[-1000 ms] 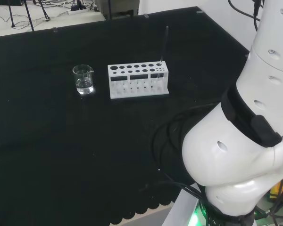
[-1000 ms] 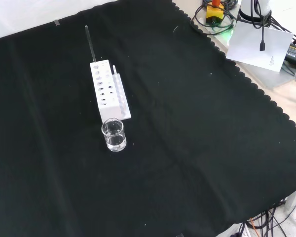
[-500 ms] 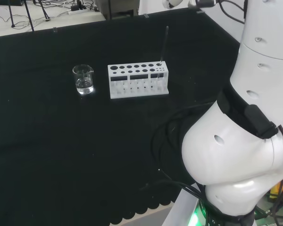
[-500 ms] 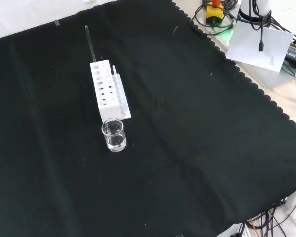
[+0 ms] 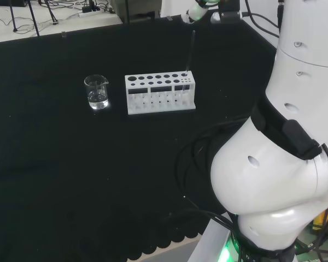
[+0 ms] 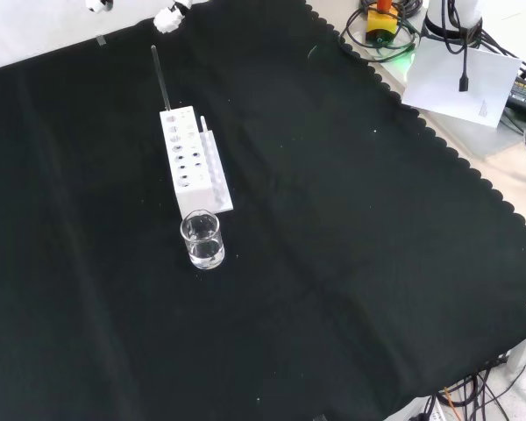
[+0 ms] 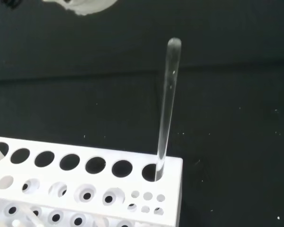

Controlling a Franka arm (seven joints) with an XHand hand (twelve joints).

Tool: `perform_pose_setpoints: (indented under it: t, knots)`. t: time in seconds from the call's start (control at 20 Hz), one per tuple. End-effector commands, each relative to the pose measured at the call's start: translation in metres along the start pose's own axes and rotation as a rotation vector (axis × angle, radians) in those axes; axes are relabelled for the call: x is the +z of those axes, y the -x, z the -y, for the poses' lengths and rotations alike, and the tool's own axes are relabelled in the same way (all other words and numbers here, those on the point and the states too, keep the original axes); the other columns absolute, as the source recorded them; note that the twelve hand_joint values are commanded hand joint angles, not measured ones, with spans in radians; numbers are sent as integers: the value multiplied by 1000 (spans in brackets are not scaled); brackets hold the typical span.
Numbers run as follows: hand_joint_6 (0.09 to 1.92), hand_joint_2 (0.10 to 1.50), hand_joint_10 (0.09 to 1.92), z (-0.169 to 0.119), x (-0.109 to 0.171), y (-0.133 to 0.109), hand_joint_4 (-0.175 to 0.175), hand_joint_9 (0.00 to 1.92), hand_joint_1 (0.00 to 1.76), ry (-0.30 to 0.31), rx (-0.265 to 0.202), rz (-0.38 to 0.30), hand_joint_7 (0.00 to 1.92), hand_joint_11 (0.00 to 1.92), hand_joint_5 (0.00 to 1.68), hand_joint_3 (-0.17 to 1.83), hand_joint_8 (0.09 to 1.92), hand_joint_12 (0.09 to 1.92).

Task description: Take the glass rod from the white test tube rack.

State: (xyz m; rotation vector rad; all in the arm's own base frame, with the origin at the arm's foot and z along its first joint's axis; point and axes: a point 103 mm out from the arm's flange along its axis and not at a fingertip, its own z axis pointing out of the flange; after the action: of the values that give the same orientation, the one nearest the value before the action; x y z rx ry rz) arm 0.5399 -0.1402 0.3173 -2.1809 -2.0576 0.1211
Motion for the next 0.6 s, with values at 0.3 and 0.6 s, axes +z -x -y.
perform_pose_setpoints:
  t: [0.3,0.6]
  knots:
    - [87,766,964,-10,34,10,-172,457,742,-28,-19,17,193,155,177,701,996,1446]
    - [87,774,961,-14,53,10,-175,475,726,-74,-21,20,217,151,205,702,1001,1446]
